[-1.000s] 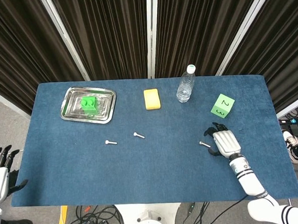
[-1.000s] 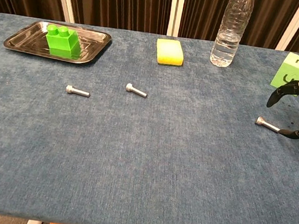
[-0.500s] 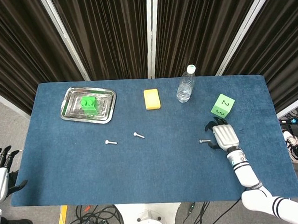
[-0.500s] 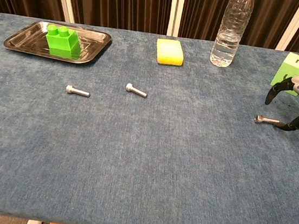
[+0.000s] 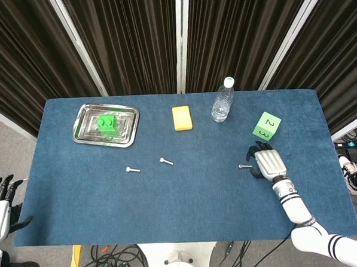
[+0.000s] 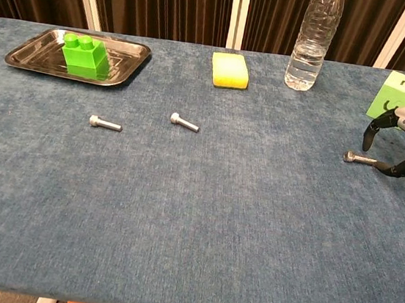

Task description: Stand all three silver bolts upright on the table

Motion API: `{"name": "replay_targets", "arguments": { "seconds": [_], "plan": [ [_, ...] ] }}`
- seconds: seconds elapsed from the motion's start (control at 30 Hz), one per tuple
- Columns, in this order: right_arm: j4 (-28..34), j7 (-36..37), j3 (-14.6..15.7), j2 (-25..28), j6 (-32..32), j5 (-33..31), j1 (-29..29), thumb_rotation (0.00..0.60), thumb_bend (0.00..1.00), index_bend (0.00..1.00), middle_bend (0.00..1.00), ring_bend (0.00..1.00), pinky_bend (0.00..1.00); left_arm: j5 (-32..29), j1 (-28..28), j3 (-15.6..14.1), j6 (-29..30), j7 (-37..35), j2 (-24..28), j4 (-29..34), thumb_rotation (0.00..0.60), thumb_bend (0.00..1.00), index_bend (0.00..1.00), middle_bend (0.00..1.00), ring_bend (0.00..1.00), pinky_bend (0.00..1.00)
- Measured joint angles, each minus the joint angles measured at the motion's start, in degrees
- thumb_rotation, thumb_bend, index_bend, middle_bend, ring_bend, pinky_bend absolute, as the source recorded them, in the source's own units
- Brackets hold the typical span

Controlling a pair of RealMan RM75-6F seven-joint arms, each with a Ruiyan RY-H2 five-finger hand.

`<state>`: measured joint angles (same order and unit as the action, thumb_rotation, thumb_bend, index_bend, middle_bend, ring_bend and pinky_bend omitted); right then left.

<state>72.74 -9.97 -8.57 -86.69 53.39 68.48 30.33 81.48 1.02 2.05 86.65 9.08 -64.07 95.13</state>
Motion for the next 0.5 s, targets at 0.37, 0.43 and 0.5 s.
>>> {"name": "replay_targets", "arguments": {
  "seconds": [0.37,0.43,0.5],
  "plan": [
    [-2.0,0.4,0.9,-1.6,0.5,1.0,0.2,0.6,0.32,0.47,0.22,0.03,0.1,-0.2,-0.1,-0.1,-0.4,-0.3,0.1,0.1,0.6,0.0,0.18,0.07,0.0,0.0],
    [-2.3,0.6,1.0,-1.9,0.6,1.1,0.1,0.6,0.32,0.47,0.22,0.03,0.1,-0.3,-0.1,-0.1,-0.5,-0.4,0.1,0.1,0.6,0.0,0.18,0.07,0.0,0.0],
    [-2.6,0.6,1.1,-2.1,0.5,1.1,0.1,0.6,0.32,0.48,0.22,0.03,0.1,-0.3,-0.1,-0.2,-0.6,-0.4,0.1,0.0,0.6,0.0,0.18,0.07,0.0,0.0]
  ]
}}
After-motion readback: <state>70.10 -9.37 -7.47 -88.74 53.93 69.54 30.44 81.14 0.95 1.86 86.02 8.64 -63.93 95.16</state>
